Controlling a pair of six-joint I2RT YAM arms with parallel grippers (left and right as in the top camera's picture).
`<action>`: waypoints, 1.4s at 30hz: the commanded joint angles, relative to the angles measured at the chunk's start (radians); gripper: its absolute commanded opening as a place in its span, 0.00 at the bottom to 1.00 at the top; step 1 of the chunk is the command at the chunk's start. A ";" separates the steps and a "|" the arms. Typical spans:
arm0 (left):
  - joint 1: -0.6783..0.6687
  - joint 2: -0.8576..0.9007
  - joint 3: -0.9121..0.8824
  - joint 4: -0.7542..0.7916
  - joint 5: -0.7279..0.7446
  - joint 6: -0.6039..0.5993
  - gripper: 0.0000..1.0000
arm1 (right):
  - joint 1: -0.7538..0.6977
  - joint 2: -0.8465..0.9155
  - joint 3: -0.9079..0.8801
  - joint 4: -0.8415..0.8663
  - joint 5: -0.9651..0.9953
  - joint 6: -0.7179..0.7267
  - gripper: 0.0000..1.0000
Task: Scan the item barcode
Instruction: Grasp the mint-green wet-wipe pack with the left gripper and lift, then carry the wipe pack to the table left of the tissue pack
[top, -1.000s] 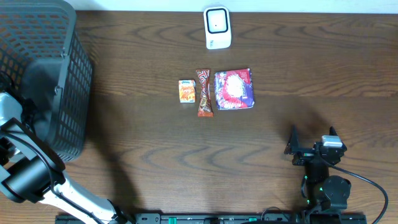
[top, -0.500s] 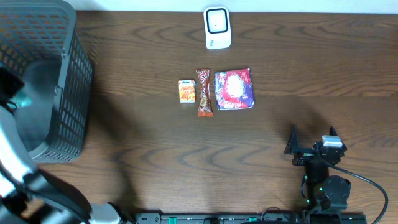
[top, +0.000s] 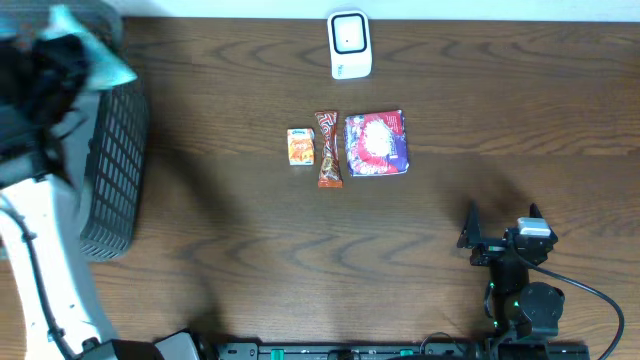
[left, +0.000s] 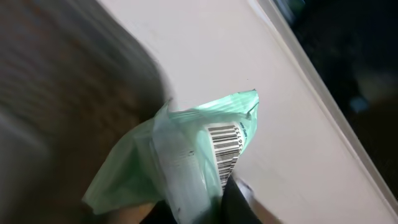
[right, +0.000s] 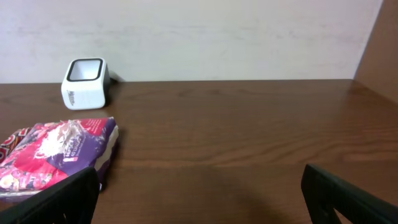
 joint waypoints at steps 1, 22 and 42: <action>-0.151 -0.005 0.008 0.006 0.043 -0.014 0.07 | 0.008 -0.005 -0.001 -0.004 -0.002 0.010 0.99; -0.588 0.298 0.007 -0.272 -0.425 0.261 0.07 | 0.008 -0.005 -0.001 -0.004 -0.002 0.010 0.99; -0.610 0.565 0.008 -0.208 -0.470 0.261 0.49 | 0.008 -0.005 -0.001 -0.004 -0.002 0.010 0.99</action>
